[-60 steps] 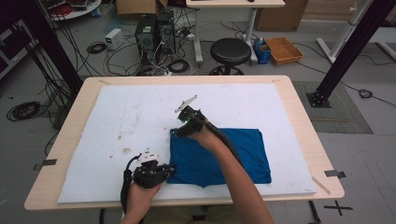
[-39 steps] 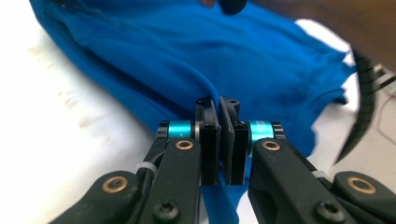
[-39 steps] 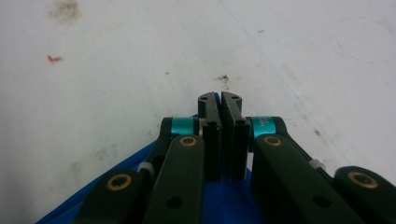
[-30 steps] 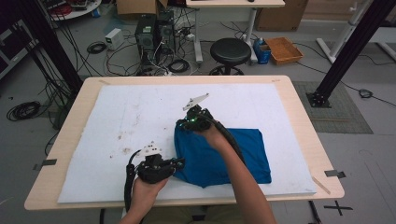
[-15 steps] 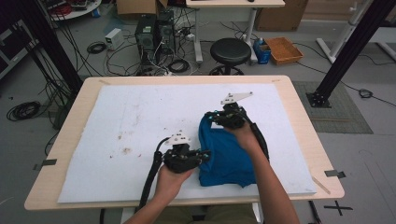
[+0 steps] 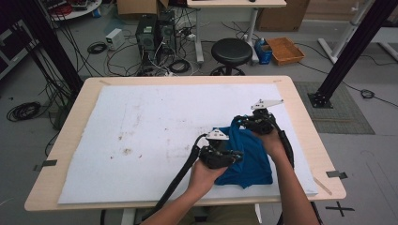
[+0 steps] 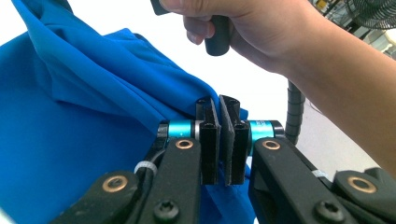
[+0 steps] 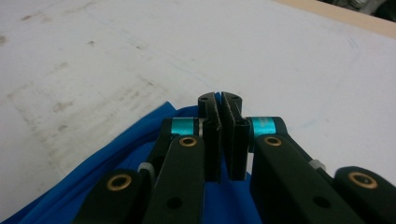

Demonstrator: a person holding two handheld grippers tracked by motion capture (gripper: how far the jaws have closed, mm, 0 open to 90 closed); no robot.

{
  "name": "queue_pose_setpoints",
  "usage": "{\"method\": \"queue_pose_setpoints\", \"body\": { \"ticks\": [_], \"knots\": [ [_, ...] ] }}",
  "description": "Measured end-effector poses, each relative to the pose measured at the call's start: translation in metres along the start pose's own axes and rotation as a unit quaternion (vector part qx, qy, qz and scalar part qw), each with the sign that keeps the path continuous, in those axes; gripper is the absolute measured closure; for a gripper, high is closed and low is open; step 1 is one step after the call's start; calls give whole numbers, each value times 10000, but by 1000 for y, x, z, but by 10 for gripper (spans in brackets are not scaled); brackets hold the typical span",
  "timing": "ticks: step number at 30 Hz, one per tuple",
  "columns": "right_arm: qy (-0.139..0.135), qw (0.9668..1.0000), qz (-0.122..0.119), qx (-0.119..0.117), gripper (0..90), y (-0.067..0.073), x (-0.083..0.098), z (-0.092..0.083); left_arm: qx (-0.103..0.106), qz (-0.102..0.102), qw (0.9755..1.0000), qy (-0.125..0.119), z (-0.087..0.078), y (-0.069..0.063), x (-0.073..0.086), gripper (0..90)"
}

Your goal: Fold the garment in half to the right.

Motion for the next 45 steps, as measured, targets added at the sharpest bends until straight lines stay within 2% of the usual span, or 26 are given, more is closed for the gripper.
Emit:
{"method": "queue_pose_setpoints", "body": {
  "ticks": [9, 11, 14, 18, 20, 21, 23, 25, 27, 29, 30, 32, 33, 34, 36, 37, 38, 39, 40, 42, 43, 45],
  "knots": [
    [143, 9986, 136, 491, 874, -21, 21, -15, 118, -10, 9998, 131, 37, -11, -4, 864],
    [183, 9978, 135, 615, 874, -26, 26, -18, 205, -8, 9997, 117, 41, -12, -4, 863],
    [191, 9962, 279, 803, 874, -33, 35, -24, 255, -39, 9996, 91, 47, -12, -5, 862],
    [145, 9949, 421, 905, 874, -39, 43, -27, 319, -142, 9994, 41, 55, -13, -8, 861],
    [176, 9942, 434, 969, 870, -40, 46, -28, 347, -94, 9993, 38, 58, -14, -8, 852],
    [197, 9936, 443, 1018, 847, -40, 47, -29, 312, -36, 9995, 17, 58, -13, -8, 830],
    [169, 9923, 503, 1122, 694, -42, 49, -31, -2, 150, 9998, -102, 54, -8, -11, 687],
    [81, 9913, 661, 1136, 599, -43, 50, -36, -217, 313, 9987, -332, 44, 1, -15, 584],
    [-5, 9902, 723, 1197, 559, -43, 52, -43, -470, 462, 9959, -615, 30, 14, -20, 489],
    [-94, 9896, 677, 1267, 538, -41, 54, -52, -763, 638, 9909, -909, 11, 30, -24, 408],
    [-140, 9892, 651, 1306, 526, -39, 55, -58, -853, 652, 9893, -988, 4, 36, -24, 376],
    [-203, 9896, 589, 1293, 526, -33, 57, -67, -1149, 805, 9835, -1140, -17, 56, -24, 317],
    [-258, 9908, 518, 1223, 526, -27, 59, -72, -1219, 852, 9815, -1206, -25, 63, -23, 308],
    [-254, 9916, 490, 1167, 527, -22, 61, -74, -1360, 931, 9777, -1303, -37, 74, -21, 308],
    [-158, 9952, 274, 927, 617, -6, 65, -76, -1547, 1026, 9730, -1374, -54, 90, -16, 306],
    [-51, 9975, 142, 688, 691, 6, 68, -75, -1639, 1034, 9706, -1426, -67, 101, -11, 305],
    [78, 9991, -106, 409, 743, 21, 72, -73, -1674, 1006, 9696, -1475, -78, 109, -7, 305],
    [211, 9990, -284, 286, 779, 31, 75, -72, -1715, 964, 9688, -1509, -85, 115, -4, 305],
    [322, 9987, -350, 160, 783, 39, 78, -70, -1760, 890, 9680, -1549, -95, 123, 2, 305],
    [531, 9969, -514, -273, 780, 58, 85, -64, -1923, 797, 9654, -1568, -114, 138, 13, 292],
    [630, 9955, -616, -335, 757, 65, 89, -59, -1988, 729, 9645, -1578, -122, 145, 18, 290],
    [933, 9921, -790, -286, 733, 73, 98, -52, -2102, 627, 9631, -1562, -136, 157, 28, 290]
  ]
}}
Point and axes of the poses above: each handheld gripper's, and its own axes: z roughly forward along the jaws, x roughly out of its underside, y roughly to its left, the point moved 8 cm from there along z, roughly forward along the jaws, and after that the axes turned 7 degrees about -x, right-handed, at the moved point
